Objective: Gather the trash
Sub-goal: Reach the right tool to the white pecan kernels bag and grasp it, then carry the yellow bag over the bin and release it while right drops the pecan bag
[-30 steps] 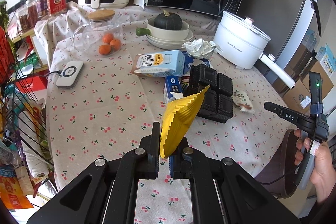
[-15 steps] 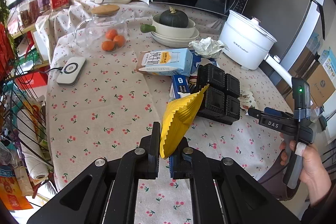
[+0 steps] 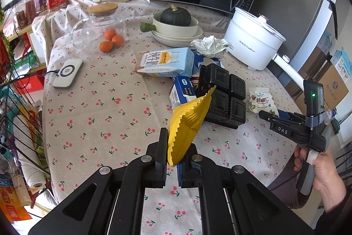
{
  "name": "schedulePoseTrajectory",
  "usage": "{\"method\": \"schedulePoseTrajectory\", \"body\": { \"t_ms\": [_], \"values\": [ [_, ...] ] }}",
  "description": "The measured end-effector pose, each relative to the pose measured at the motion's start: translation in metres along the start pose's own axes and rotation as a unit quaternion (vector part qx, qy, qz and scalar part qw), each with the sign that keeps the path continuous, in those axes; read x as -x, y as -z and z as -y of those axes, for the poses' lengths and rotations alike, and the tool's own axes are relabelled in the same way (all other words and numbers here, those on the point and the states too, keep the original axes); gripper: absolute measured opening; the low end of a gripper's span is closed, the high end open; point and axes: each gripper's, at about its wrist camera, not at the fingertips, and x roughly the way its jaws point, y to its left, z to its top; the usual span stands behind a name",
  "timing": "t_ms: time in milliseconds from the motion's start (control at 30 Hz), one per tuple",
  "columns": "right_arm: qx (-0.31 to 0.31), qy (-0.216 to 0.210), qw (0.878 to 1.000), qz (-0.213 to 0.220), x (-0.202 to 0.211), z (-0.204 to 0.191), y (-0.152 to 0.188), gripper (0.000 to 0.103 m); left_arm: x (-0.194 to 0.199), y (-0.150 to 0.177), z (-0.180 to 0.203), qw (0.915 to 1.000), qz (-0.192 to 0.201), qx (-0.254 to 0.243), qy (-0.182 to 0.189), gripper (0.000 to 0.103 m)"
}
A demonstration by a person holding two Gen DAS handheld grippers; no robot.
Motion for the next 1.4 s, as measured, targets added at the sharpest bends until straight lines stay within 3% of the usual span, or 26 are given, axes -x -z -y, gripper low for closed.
{"method": "schedulePoseTrajectory", "body": {
  "t_ms": [300,633,1100,1400],
  "values": [
    [-0.022,0.000,0.999,0.033,0.095,0.035,0.033,0.050,0.028,0.011,0.037,0.9991,0.018,-0.028,0.026,0.006],
    [-0.064,0.028,0.997,0.041,0.160,0.090,0.100,0.050,0.039,0.038,0.132,0.9923,0.020,-0.088,0.084,0.006],
    [-0.135,0.079,0.988,0.017,0.194,0.181,0.174,0.050,0.023,0.088,0.263,0.9670,-0.016,-0.188,0.171,0.006],
    [-0.151,0.088,0.985,0.000,0.197,0.207,0.198,0.050,-0.002,0.118,0.314,0.9519,-0.050,-0.224,0.203,0.006]
  ]
}}
